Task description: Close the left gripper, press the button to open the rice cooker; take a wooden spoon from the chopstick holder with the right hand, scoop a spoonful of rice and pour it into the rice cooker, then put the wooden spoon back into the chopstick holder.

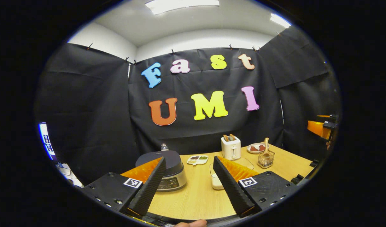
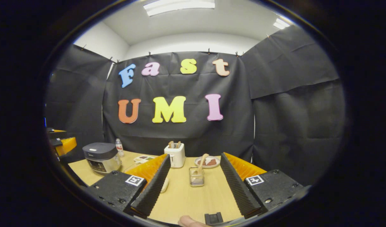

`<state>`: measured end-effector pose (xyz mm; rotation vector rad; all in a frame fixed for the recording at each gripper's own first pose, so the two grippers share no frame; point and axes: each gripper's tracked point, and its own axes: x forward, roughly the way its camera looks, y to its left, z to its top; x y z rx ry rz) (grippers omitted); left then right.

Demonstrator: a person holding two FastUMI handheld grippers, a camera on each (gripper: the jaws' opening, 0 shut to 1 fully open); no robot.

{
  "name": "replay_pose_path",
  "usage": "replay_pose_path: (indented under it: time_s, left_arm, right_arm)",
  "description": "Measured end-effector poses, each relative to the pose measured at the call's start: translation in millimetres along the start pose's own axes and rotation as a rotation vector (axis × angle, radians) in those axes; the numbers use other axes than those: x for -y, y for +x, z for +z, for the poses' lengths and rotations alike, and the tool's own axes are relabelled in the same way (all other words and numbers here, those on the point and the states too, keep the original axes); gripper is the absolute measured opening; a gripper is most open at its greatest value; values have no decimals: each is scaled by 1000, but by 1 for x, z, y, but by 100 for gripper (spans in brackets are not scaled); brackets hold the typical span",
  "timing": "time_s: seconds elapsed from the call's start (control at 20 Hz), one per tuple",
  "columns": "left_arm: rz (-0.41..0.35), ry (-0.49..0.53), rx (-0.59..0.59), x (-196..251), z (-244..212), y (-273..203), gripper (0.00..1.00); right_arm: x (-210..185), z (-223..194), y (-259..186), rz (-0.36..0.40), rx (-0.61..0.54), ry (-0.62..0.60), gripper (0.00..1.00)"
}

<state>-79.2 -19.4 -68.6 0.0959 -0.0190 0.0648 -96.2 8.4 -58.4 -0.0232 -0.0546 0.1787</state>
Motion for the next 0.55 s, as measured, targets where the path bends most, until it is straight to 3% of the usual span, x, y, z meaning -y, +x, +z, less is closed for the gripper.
replay_pose_path:
  time_s: [0.55]
  left_arm:
    - [-67,-41,10,19,3,-6,96]
  right_arm:
    - [-5,1,-3,13,5,5,100]
